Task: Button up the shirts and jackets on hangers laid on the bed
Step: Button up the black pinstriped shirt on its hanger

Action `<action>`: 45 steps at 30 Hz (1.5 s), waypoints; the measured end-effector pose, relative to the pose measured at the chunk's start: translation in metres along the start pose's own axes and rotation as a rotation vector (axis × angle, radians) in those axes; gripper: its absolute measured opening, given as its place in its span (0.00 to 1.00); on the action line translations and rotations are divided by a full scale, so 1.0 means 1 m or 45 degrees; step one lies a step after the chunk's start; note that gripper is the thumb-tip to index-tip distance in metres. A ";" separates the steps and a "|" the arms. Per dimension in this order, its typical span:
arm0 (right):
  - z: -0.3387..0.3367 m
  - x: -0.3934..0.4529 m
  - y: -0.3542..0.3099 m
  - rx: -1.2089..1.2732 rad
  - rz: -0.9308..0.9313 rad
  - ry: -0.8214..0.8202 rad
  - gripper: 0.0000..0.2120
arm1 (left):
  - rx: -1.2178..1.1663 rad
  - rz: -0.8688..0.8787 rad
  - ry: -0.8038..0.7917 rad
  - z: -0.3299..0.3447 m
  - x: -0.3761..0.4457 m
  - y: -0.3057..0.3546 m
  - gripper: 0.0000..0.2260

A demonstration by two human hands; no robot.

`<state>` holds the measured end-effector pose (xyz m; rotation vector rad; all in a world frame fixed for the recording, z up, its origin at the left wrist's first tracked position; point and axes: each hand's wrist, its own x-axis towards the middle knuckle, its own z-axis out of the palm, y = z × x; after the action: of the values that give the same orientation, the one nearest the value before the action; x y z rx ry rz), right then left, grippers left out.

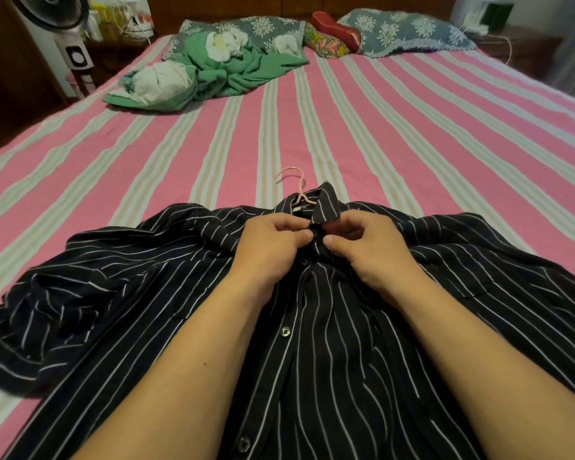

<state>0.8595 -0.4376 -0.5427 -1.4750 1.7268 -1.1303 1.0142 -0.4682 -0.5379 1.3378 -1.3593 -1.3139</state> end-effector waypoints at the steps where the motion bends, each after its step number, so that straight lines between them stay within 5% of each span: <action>1: 0.000 0.001 0.001 0.003 -0.007 -0.002 0.08 | -0.011 -0.010 0.005 0.000 0.001 0.000 0.08; 27: 0.004 0.004 0.000 -0.098 -0.037 -0.063 0.12 | 0.060 -0.005 -0.028 0.002 0.006 -0.006 0.08; 45: -0.002 0.001 -0.008 -0.046 -0.158 0.015 0.15 | 0.489 0.333 -0.055 0.003 -0.002 0.003 0.06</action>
<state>0.8615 -0.4380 -0.5351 -1.6195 1.6915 -1.1788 1.0110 -0.4658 -0.5351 1.3254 -1.8149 -0.9413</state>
